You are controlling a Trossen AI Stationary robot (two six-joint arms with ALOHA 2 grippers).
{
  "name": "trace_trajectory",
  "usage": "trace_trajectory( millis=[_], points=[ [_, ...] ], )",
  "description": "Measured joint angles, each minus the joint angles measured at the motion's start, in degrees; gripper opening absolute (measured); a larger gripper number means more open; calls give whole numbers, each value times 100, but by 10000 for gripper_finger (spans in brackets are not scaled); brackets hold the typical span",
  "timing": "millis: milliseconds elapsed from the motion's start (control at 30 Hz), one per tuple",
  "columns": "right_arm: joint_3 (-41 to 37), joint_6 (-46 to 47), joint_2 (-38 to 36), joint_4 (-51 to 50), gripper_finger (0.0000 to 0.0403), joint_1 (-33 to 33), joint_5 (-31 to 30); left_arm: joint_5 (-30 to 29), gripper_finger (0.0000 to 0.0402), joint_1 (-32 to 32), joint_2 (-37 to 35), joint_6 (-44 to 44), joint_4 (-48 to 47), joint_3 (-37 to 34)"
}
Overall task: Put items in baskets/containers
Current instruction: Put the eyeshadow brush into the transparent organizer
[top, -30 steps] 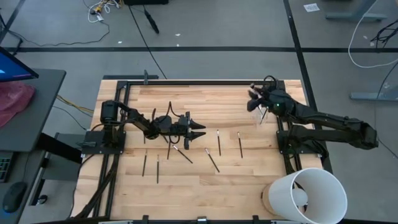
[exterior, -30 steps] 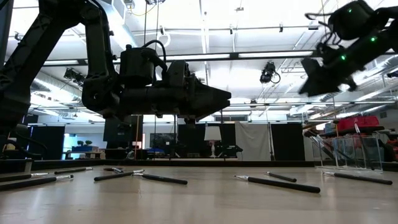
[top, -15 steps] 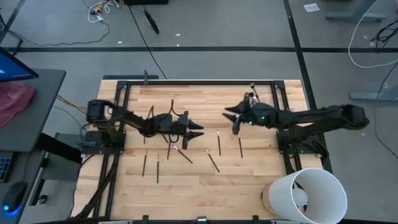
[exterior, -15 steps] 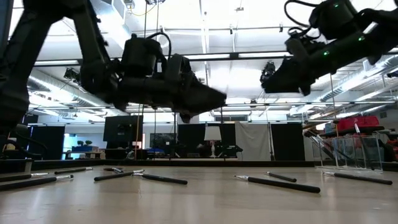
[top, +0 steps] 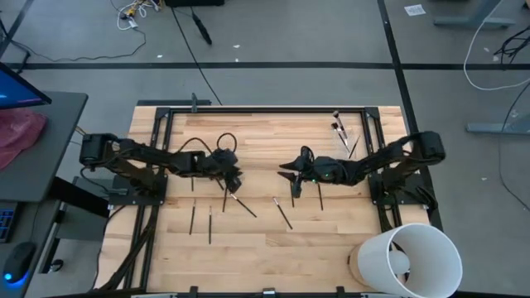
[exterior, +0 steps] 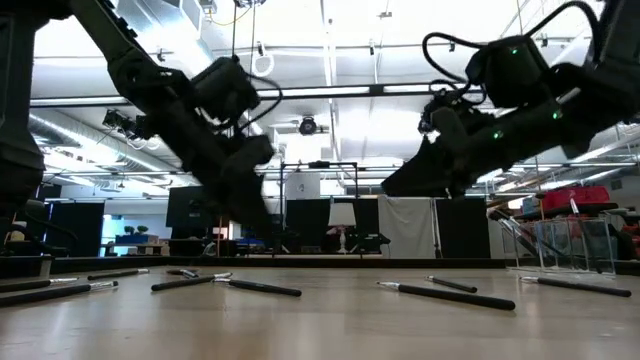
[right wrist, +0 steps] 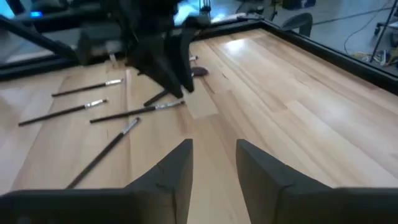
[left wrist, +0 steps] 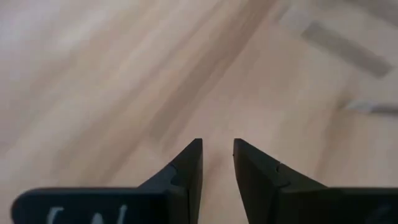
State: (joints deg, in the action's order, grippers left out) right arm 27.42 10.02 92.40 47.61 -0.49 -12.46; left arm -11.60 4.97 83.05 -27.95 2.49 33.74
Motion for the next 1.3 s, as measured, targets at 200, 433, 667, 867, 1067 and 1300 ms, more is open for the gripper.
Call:
trace_trajectory(
  millis=[200,433,667,867,1067,1300],
  points=[
    [4,-2,570,750,121,-13,-15,-354,79,-71,-25,-1229,-1910,-2],
    [4,-66,631,825,121,-22,-14,-1429,91,-621,-765,-2664,-3023,-2],
    [4,-258,631,905,121,-69,-14,-2354,146,-1179,-1079,-4412,-3722,-2],
    [4,-299,631,897,121,-226,-16,-2485,245,-1263,-840,-5082,-3888,-2],
    [4,-306,631,886,121,-275,-14,-2783,283,-1565,-756,-6073,-4876,-2],
    [4,-306,631,842,121,-273,-14,-3074,246,-1822,-734,-7301,-4854,-532]
  ],
)
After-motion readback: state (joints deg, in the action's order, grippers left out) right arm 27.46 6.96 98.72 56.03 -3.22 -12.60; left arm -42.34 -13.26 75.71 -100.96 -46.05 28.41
